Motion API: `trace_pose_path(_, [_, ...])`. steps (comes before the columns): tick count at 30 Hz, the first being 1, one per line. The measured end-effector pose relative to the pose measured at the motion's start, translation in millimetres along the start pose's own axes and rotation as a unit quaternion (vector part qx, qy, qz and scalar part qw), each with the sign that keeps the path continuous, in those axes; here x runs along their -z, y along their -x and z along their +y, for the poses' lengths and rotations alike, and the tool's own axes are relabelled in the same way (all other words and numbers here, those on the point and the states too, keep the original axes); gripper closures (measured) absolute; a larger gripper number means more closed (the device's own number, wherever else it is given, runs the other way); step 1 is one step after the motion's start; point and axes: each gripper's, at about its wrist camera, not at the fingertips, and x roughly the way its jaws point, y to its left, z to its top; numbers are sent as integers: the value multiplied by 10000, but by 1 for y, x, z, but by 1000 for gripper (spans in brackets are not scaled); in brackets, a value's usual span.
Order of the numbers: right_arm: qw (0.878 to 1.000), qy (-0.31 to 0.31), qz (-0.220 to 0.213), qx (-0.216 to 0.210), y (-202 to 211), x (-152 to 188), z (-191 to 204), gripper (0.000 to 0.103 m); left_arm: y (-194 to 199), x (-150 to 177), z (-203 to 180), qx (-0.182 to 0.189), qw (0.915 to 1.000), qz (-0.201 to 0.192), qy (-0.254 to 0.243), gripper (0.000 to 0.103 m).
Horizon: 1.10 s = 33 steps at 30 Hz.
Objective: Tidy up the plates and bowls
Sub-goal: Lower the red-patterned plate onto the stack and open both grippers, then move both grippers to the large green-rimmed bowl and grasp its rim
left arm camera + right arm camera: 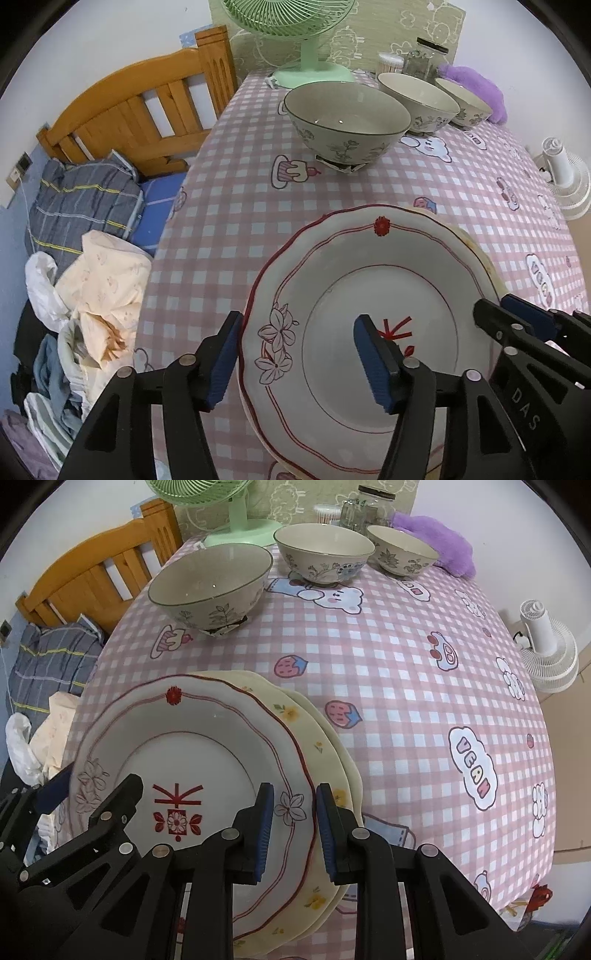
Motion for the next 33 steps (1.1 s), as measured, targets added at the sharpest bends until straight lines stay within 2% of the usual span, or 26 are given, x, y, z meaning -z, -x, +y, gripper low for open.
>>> trace_pose_path(1, [10000,-8,11,-28,0,0,0,73,0,-1,0,58,10000,51,-24,30])
trace_pose_path(7, [9999,-56,-92,-35,13,-3,1,53,4,-8,6,139,9999,89,-40,25])
trace_pose_path(16, [9989,-73,-463,-80,44,-24,-7,34,28,-31,16,228,9993,-245,137,15])
trace_pose_path(22, [9972,119,-730,-94,56,-49,-11,32,36,-52,13,235,9980,-588,68,13])
trace_pose_path(29, [9931,159,-1128,-289,63,-83,-17,32,37,-78,8,154,9968,-783,88,10])
trace_pose_path(33, [9922,196,-1160,-411,58,-102,-18,32,35,-95,6,146,9960,-813,345,10])
